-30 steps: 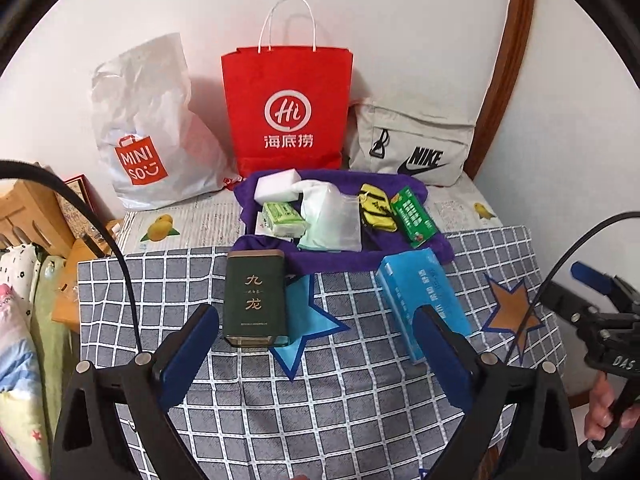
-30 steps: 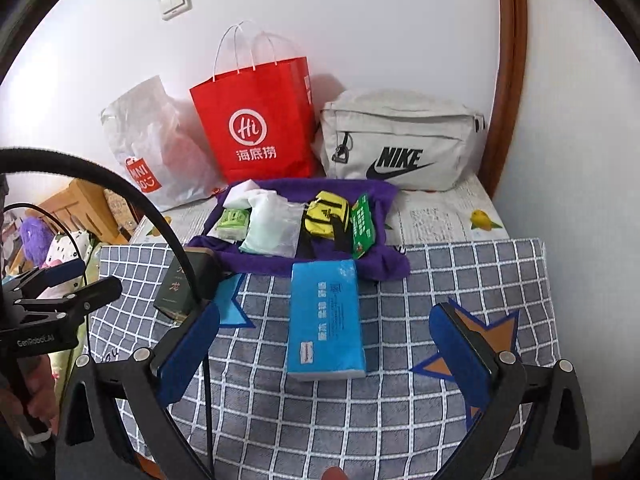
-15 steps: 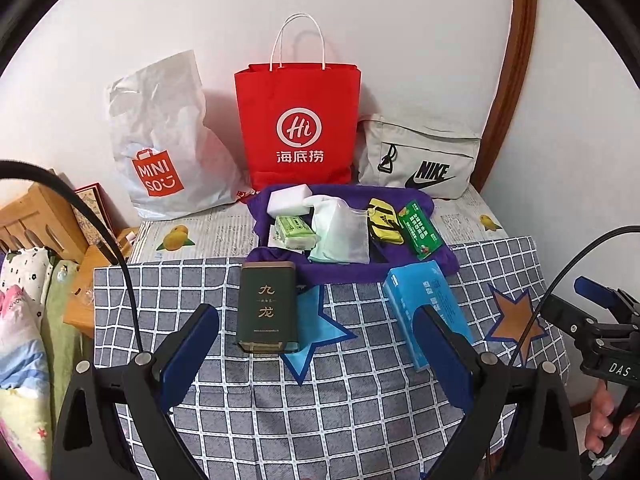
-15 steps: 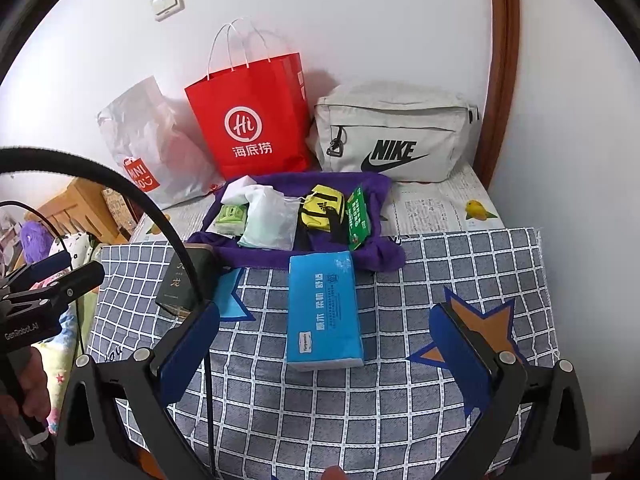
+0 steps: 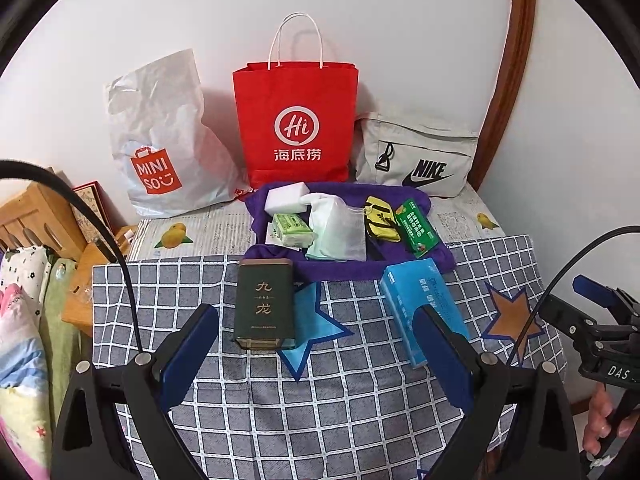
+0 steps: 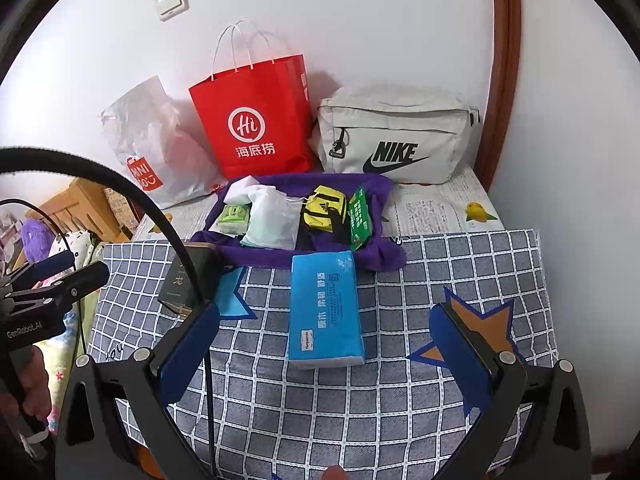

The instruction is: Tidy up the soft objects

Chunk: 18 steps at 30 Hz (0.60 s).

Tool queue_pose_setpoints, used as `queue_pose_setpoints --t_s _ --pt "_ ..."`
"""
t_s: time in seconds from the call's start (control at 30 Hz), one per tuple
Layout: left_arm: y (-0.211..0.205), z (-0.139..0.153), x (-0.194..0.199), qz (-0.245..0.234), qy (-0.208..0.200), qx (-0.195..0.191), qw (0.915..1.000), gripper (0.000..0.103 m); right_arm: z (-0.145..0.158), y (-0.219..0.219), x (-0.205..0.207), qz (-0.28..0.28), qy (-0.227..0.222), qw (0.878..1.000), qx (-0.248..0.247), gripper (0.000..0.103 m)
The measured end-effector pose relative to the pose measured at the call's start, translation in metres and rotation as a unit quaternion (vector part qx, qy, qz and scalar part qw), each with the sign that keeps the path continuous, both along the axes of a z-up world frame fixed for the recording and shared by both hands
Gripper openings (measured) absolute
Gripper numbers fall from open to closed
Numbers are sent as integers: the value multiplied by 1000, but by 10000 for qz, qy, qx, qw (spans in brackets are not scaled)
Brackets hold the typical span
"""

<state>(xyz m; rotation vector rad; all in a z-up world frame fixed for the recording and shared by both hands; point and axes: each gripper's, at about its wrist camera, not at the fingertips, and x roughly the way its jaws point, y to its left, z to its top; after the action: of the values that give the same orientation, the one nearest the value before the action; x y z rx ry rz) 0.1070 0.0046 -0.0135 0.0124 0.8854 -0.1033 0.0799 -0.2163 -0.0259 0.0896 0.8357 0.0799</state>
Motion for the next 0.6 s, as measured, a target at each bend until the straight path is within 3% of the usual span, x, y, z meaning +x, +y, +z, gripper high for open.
queue_pose_setpoints --t_s 0.6 --pt "0 2 -1 -53 -13 83 10000 98 3 2 -3 22 -39 10000 22 103"
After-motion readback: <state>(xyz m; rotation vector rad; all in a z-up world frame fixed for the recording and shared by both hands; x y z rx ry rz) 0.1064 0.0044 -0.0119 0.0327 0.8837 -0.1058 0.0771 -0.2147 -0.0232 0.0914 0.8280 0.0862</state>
